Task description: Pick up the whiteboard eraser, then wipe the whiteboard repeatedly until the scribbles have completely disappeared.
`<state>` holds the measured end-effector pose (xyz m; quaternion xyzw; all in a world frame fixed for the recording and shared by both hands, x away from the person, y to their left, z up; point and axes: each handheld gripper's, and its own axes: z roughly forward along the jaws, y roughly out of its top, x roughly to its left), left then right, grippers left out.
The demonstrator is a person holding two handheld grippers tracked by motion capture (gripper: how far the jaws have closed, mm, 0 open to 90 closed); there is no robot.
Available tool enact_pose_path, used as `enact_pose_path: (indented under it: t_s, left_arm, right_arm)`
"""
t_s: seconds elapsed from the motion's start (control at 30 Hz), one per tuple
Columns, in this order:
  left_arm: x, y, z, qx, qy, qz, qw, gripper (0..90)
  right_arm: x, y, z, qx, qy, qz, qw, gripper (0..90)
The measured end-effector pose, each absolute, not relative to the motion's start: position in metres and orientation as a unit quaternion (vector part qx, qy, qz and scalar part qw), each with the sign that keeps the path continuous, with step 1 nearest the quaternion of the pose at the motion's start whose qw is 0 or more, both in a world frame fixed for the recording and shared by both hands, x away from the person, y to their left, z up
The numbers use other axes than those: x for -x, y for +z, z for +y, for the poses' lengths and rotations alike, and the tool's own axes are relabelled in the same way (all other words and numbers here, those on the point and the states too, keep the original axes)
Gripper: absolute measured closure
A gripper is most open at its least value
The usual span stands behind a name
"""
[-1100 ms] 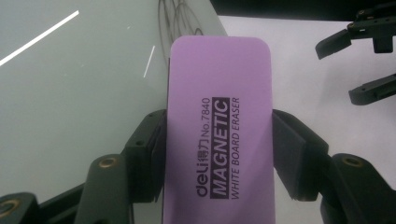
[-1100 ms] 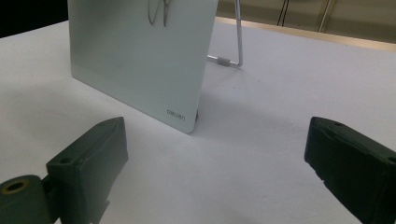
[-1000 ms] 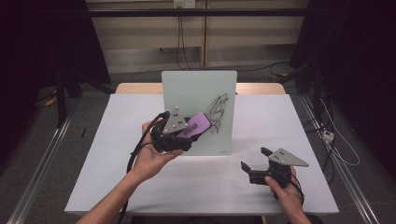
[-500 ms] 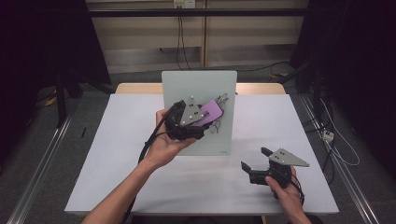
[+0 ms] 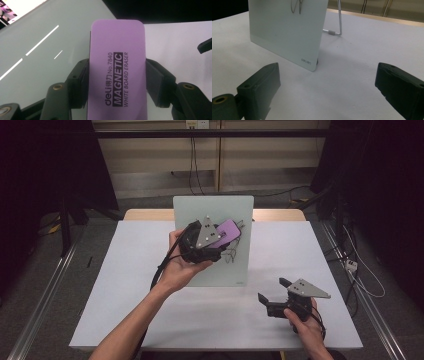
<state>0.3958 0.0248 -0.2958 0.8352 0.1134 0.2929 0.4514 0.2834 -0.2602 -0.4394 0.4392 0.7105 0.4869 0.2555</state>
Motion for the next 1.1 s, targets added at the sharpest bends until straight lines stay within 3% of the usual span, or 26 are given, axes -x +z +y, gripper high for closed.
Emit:
enact_pose_path:
  t_s: [1.1]
  left_arm:
    - [-0.408, -0.297, 0.005, -0.830, 0.334, 0.080, 0.439, 41.2]
  right_arm:
    - [-0.281, -0.439, -0.263, -0.443, 0.488, 0.708, 0.255, 6.2]
